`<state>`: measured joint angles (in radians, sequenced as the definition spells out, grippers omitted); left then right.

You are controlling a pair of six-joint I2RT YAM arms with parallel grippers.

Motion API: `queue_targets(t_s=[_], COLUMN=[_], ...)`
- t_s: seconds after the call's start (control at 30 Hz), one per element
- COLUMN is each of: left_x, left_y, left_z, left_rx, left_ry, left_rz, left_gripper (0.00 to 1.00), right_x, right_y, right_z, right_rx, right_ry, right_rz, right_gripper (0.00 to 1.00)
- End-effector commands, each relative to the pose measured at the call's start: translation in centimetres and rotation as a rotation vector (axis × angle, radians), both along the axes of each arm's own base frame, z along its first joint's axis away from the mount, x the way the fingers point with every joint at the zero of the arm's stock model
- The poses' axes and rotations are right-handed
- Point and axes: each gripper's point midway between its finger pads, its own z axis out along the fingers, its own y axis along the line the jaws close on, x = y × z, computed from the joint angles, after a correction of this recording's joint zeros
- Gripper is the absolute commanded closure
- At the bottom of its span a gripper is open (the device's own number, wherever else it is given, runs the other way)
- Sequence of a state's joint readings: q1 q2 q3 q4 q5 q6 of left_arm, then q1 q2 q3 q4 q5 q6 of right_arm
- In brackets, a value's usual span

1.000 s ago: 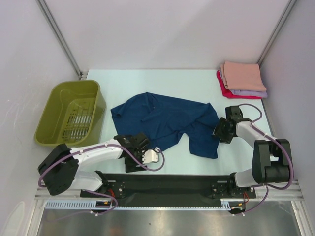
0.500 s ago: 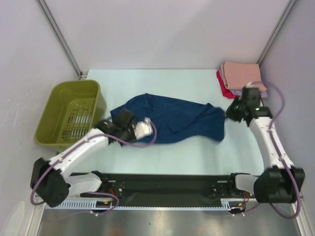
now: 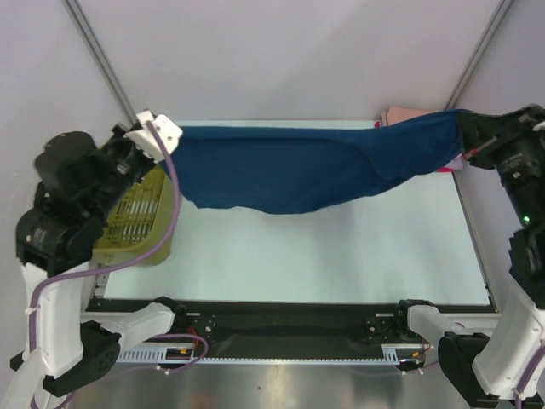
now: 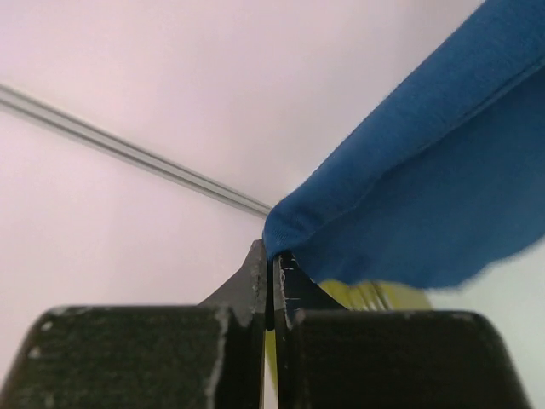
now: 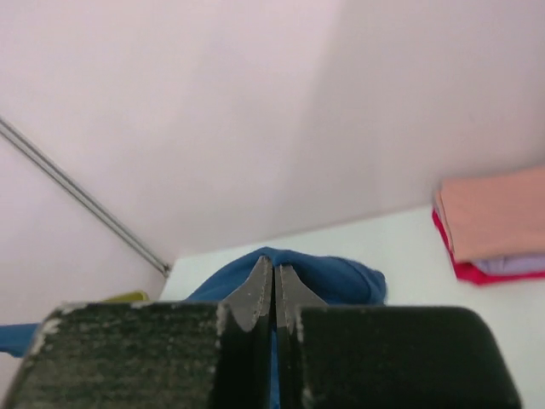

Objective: Fold and stack the t-shirts
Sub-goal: Flatten the tshirt out

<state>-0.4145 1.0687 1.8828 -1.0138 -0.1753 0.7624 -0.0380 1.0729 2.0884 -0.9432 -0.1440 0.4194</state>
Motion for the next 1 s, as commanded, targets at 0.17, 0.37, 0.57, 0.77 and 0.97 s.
queue_targets(t_s=[0.17,0.37,0.57,0.77,0.97], left_x=[1.6,7.4,17.2,23.7,23.9], left_y=[1.4,0.3,1.3,2.8,2.8], left_z=[3.6,1.5,0.8,4.6,6.2], left_rx=[0.056,0.111,0.077,0.002,-0.012], left_ry=[-0.069,-0.026,-0.031,-0.176,-0.262], left_rz=[0.086,0.115,0.201,0.324,0.317], left_gripper=[1.00,1.00,1.00,1.00,1.00], right_x=[-0.9,5.7,16.2,26.2,26.0], right_y=[-0.7,-0.3,-0.9,-2.6,-4.5], right_z=[3.1,-0.2,0.5,0.5,5.0], right_rx=[-0.009,0.016,0.043,0.155,0.245], right_ry=[-0.085,-0.007,-0.046,-0.051,-0.203], right_rz=[-0.042,-0.004,0.006,0.039,0.081], right_gripper=[1.00,1.00,1.00,1.00,1.00])
